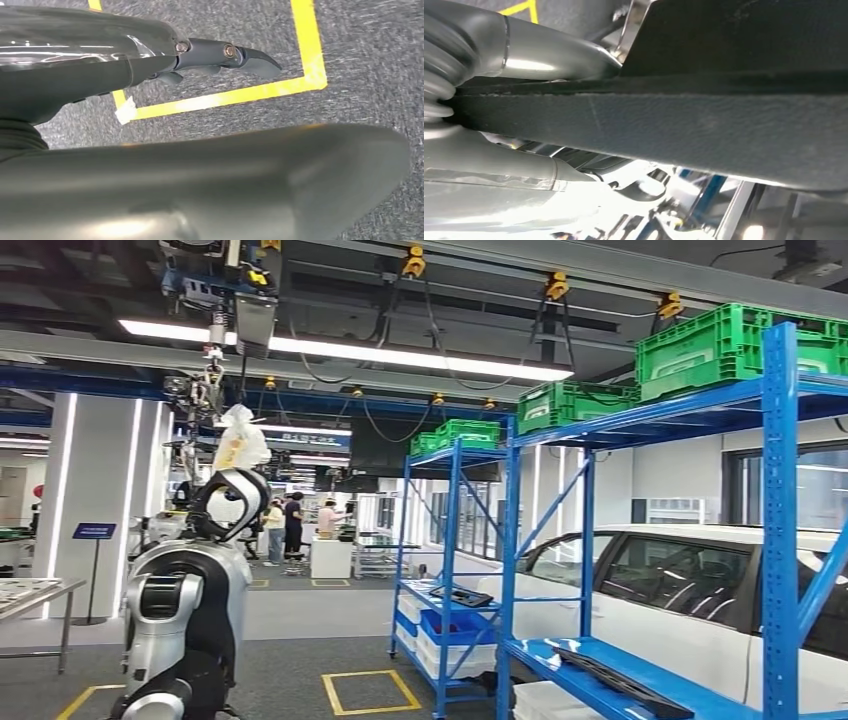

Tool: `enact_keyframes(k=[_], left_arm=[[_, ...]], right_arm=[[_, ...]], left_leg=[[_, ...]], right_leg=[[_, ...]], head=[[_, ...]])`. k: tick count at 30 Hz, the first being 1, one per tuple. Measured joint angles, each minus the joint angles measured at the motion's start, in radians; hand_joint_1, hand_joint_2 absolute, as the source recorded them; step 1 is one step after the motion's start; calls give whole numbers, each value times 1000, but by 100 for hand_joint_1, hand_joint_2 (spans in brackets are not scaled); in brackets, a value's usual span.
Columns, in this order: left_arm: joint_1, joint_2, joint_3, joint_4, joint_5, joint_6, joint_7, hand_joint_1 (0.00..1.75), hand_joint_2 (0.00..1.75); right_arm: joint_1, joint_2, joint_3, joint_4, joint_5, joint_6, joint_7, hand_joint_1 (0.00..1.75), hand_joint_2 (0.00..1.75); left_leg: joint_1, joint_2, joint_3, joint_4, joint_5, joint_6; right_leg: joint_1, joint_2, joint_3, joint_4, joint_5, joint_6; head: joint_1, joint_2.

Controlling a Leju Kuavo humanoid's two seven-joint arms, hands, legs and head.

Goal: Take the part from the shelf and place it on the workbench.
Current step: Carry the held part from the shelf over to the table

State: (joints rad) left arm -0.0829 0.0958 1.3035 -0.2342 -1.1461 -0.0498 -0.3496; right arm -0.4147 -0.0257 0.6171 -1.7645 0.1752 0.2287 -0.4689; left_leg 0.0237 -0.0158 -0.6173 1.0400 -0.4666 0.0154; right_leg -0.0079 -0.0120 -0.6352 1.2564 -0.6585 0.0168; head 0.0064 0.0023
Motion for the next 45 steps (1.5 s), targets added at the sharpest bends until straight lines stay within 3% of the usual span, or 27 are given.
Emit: enact_keyframes(k=[2, 3, 6, 7, 9, 10, 12, 14, 15, 17, 18, 20, 21, 23, 25, 27, 29, 31, 32, 33, 34, 36, 38, 40, 41, 43, 45], left_arm=[[1, 0, 0, 0, 2, 0, 3, 0, 0], [2, 0, 0, 0, 4, 0, 3, 0, 0], [0, -3, 0, 0, 9, -1, 1, 0, 0], [0, -3, 1, 0, 9, -1, 1, 0, 0], [4, -3, 2, 0, 11, -2, 2, 0, 0], [7, -4, 2, 0, 11, -2, 2, 0, 0], [10, -5, 3, 0, 12, -2, 4, 0, 0], [5, -6, 3, 0, 12, -2, 4, 0, 0], [2, -7, 3, 0, 12, -3, 4, 0, 0], [1, -8, 3, 0, 12, -5, 0, 0, 0], [2, -8, 3, 0, 12, -6, -2, 0, 0], [2, -10, 3, 0, 12, -6, -6, 0, 0], [0, -11, 3, 0, 12, -7, -8, 0, 0], [-2, -15, 3, 0, 12, -9, -10, 0, 0], [2, -17, 3, 0, 12, -10, -11, 0, 0], [4, -20, 3, 0, 12, -11, -14, 0, 0], [0, -21, 3, 0, 12, -11, -16, 0, 0], [-3, -23, 3, 0, 12, -12, -17, 0, 0], [-2, -25, 3, 0, 12, -12, -17, 0, 0], [-2, -27, 3, 0, 12, -12, -17, 0, 0], [-1, -29, 3, 0, 12, -12, -17, 0, 0], [-3, -37, 3, 0, 12, -13, -17, 0, 0], [-5, -44, 3, 0, 13, -14, -17, 0, 0], [-2, -45, 3, 0, 14, -14, -17, 0, 0], [1, -47, 3, 0, 14, -15, -17, 0, 0], [0, -50, 3, 0, 14, -14, -17, 0, 0], [-5, -50, 3, 0, 15, -14, -16, 0, 0]], right_arm=[[1, 0, 1, 2, -6, 6, -2, 175, 175], [0, 0, 1, 3, -8, 8, -2, 175, 175], [-4, 3, 2, 6, -13, 13, -2, 175, 175], [-5, 5, 2, 8, -14, 13, -1, 175, 175], [-6, 10, 2, 10, -16, 15, 0, 175, 175], [-6, 13, 2, 11, -16, 15, 2, 175, 175], [-5, 17, 2, 12, -17, 17, 4, 175, 175], [-3, 18, 2, 12, -18, 18, 5, 175, 175], [-1, 18, 2, 13, -18, 18, 6, 175, 175], [2, 19, 2, 13, -18, 20, 6, 175, 175], [3, 19, 3, 13, -18, 20, 6, 175, 175], [3, 19, 3, 12, -19, 20, 6, 175, 175], [4, 19, 3, 11, -20, 19, 7, 175, 175], [5, 20, 3, 10, -23, 19, 7, 175, 175], [8, 20, 3, 9, -25, 18, 8, 175, 175], [10, 19, 3, 7, -24, 18, 9, 175, 175], [13, 17, 3, 5, -24, 19, 10, 175, 175], [16, 15, 4, 4, -25, 20, 10, 175, 175], [17, 15, 4, 3, -25, 20, 10, 175, 175], [18, 15, 5, 3, -25, 20, 10, 175, 175], [18, 15, 5, 2, -25, 20, 10, 175, 175], [19, 14, 5, 1, -28, 21, 10, 175, 175], [20, 13, 5, 1, -34, 23, 10, 175, 175], [20, 12, 5, 0, -39, 25, 10, 175, 175], [21, 13, 5, 0, -40, 26, 10, 175, 175], [22, 15, 5, 1, -43, 28, 10, 175, 175], [26, 15, 5, 1, -45, 30, 10, 175, 175]], left_leg=[[-6, -25, -1, 0, 2, 3], [-9, -39, 0, 0, 3, 5], [-14, -76, -3, 1, 9, 5], [-12, -87, -7, 1, 11, 2], [-8, -109, -15, -2, 19, -10], [-8, -105, -19, -2, 20, -15], [-11, -65, -35, 26, -6, -24], [-8, -16, -77, 125, -68, -34], [-4, -6, -101, 185, -95, -39], [6, 4, -115, 238, -104, -50], [10, 10, -96, 209, -82, -55], [12, 43, -30, 91, -29, -65], [10, 60, -5, 42, -15, -61], [2, 74, 7, 10, -16, -44], [0, 55, 3, 8, -13, -23], [0, 37, 1, 6, -10, -10], [0, 18, -1, 6, -7, 0], [-5, -5, -2, 6, -5, 5], [-9, -17, -3, 6, -4, 7], [-12, -30, -2, 6, -3, 8], [-15, -43, -2, 6, -2, 9], [-16, -67, -4, 6, 1, 10], [-8, -89, -12, 6, 7, 3], [-3, -110, -18, 2, 14, -8], [-4, -102, -21, 3, 11, -12], [-8, -57, -44, 44, -22, -20], [-4, -13, -92, 151, -78, -31]], right_leg=[[3, 6, -18, 36, 8, -7], [5, 12, -2, -2, 39, -15], [13, 74, 75, -182, 135, -44], [15, 88, 87, -211, 145, -49], [16, 77, 92, -230, 146, -48], [14, 64, 95, -240, 149, -47], [9, 38, 100, -261, 156, -47], [7, 11, 99, -266, 160, -48], [7, -4, 97, -265, 160, -48], [6, -32, 97, -263, 158, -46], [5, -45, 97, -261, 156, -43], [3, -66, 96, -252, 149, -30], [4, -76, 95, -245, 144, -22], [9, -92, 94, -239, 138, -10], [8, -106, 98, -239, 135, -3], [2, -76, 91, -211, 106, 3], [-1, -21, 48, -105, 42, 4], [0, 1, -7, 17, -5, 0], [1, 4, -19, 40, -3, -4], [4, 8, -13, 23, 20, -10], [8, 18, 8, -29, 57, -19], [15, 72, 58, -153, 126, -44], [21, 108, 77, -210, 152, -56], [22, 89, 85, -229, 156, -54], [19, 75, 92, -244, 158, -54], [12, 45, 105, -275, 163, -52], [11, 16, 105, -279, 165, -51]], head=[[0, 0], [0, 0], [0, 0], [0, 0], [0, 0], [1, 0], [1, 0], [2, 0], [2, 0], [2, 0], [2, 0], [2, 0], [2, 0], [2, 0], [2, 0], [2, 0], [2, 0], [2, 0], [2, 0], [2, 0], [2, 0], [1, 0], [-1, 0], [-3, 0], [-3, 0], [-5, 0], [-6, 0]])
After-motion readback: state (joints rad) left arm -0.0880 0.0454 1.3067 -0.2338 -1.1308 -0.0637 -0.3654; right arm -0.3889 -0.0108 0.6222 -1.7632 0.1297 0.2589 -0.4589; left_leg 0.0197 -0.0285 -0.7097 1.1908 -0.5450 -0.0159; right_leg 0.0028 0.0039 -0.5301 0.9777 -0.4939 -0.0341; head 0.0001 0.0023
